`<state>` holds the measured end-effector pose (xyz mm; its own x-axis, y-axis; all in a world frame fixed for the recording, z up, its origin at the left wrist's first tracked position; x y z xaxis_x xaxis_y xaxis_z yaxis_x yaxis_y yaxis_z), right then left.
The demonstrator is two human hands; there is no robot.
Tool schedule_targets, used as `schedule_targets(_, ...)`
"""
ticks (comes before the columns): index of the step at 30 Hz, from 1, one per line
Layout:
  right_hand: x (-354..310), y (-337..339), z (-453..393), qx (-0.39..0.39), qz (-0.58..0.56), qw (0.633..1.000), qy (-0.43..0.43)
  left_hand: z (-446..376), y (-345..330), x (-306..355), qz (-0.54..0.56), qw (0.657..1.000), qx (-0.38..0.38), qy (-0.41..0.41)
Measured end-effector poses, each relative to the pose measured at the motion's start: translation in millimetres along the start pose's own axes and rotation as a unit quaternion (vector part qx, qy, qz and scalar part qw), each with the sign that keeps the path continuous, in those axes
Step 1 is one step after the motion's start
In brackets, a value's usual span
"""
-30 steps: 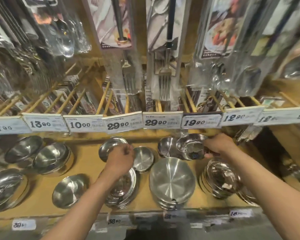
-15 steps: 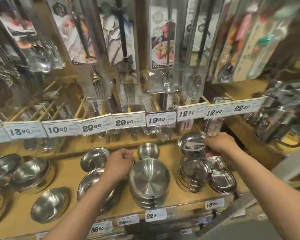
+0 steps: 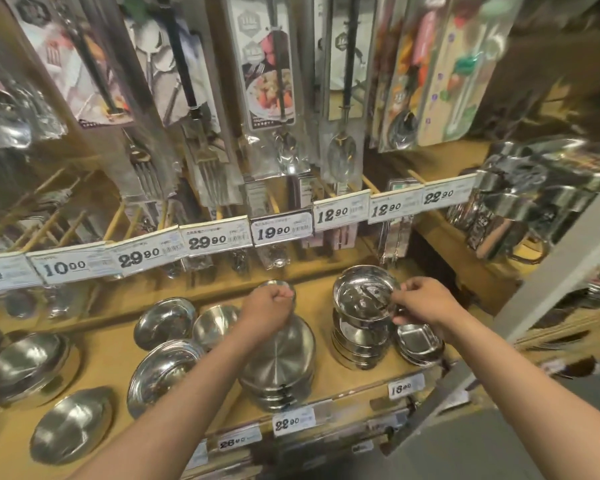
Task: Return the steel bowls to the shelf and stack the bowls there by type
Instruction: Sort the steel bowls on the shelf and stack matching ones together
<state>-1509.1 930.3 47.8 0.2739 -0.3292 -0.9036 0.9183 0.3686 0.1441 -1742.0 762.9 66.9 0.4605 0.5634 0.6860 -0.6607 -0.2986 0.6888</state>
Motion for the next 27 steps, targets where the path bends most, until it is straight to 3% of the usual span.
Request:
schedule_targets(8,15.3,-2.0,-2.7,-0.025,-0.014,1.0,-0.005,-16.8,-58.1,44.4,-0.097,0.99,-0.097,-0.015)
schedule_targets(16,27.5,0.6,-13.3,-0.007,0.003,1.0,0.012,-19.7,-76.2,43.4,-0.144,0.987,-0.073,0.008)
schedule_targets(27,29.8,1.1,-9.5,-0.009,-0.004,1.0,0.018,-23.2,-76.8,43.9,-0.116,0.992,-0.048,0.004)
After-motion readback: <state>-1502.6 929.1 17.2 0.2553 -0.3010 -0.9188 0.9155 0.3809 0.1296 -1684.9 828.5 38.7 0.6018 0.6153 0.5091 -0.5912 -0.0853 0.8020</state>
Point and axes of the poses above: each hand's wrist, its own z-axis away from the middle knuckle, its own y-axis out of the back of the hand, x = y × z, the point moved 1 cm from there along -z, towards the middle knuckle, and after that the axes turned 15 degrees about -z, right-handed, at the moved point
